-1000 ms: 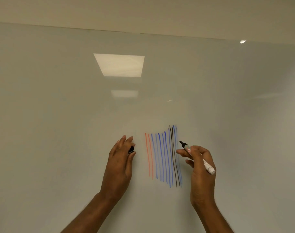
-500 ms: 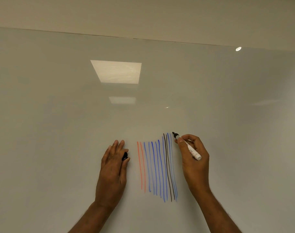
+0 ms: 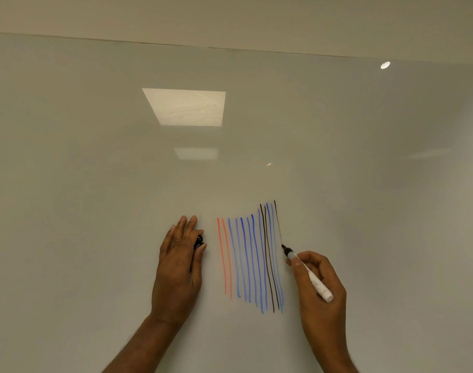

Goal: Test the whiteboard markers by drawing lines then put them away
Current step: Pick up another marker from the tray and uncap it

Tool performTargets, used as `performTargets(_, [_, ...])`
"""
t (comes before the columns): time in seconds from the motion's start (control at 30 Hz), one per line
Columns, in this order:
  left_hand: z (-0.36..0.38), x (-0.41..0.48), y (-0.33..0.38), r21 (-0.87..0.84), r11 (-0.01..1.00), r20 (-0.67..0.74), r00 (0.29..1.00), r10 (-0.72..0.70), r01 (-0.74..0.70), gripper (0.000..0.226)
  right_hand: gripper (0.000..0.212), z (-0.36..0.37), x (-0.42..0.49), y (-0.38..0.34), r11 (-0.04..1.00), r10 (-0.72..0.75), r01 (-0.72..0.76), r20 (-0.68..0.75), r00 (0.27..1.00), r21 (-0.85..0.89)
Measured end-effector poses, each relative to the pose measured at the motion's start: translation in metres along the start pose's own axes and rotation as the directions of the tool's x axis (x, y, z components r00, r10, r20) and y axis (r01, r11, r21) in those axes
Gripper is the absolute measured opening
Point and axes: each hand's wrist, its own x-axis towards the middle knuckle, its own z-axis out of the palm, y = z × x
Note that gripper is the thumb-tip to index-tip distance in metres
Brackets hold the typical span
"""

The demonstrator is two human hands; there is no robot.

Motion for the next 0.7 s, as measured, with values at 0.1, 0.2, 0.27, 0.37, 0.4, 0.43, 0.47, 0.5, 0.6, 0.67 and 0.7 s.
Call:
performTargets(0.1, [0.0,-0.001,-0.001,0.013,1.0,0.0,1.0,0.009,-0.009,0.043,0.012,-0.012,-0.018,0.016,0.998,0.055,-0.055,-0.008,0.998,0.0])
performTargets(0.2, [0.0,-0.001,-0.001,0.016,1.0,0.011,1.0,0.001,-0.001,0.043,0.019,-0.019,-0.035,0.028,0.991,0.137,-0.136,-0.056,0.989,0.02])
performTargets(0.27, [0.0,-0.001,0.0,0.015,1.0,0.012,1.0,-0.002,0.002,0.044,0.033,-0.022,-0.045,0.034,0.985,0.173,-0.171,-0.098,0.98,0.022])
performTargets(0.37, [-0.001,-0.001,0.001,0.015,1.0,0.005,1.0,-0.001,0.001,0.043,0.032,-0.026,-0.056,0.045,0.98,0.2,-0.201,-0.135,0.971,0.0])
performTargets(0.4, [0.0,-0.001,0.001,0.017,1.0,0.004,1.0,0.0,0.0,0.043,0.021,-0.027,-0.058,0.048,0.977,0.21,-0.212,-0.13,0.969,0.003])
performTargets(0.43, [0.0,-0.001,0.001,0.019,1.0,0.004,1.0,0.0,0.0,0.042,0.012,-0.028,-0.058,0.05,0.976,0.217,-0.219,-0.121,0.969,-0.001])
performTargets(0.47, [0.0,-0.001,0.001,0.02,1.0,0.005,1.0,0.0,0.0,0.042,0.01,-0.028,-0.058,0.05,0.975,0.218,-0.221,-0.117,0.969,-0.008])
performTargets(0.5, [0.0,-0.001,0.001,0.021,1.0,0.005,1.0,-0.001,0.001,0.042,0.011,-0.028,-0.055,0.047,0.978,0.206,-0.209,-0.116,0.972,-0.009])
performTargets(0.6, [0.0,-0.001,0.0,0.021,1.0,0.001,1.0,0.004,-0.004,0.042,0.019,-0.022,-0.039,0.022,0.995,0.094,-0.096,-0.092,0.991,-0.01])
performTargets(0.67, [0.0,-0.001,0.0,0.021,1.0,0.0,1.0,0.004,-0.004,0.042,0.013,-0.014,-0.025,0.005,1.0,0.009,-0.01,-0.016,1.0,-0.008])
performTargets(0.7, [0.0,-0.001,0.0,0.022,1.0,-0.001,1.0,0.004,-0.004,0.042,0.011,-0.01,-0.018,-0.002,0.999,-0.03,0.03,0.014,0.999,-0.016])
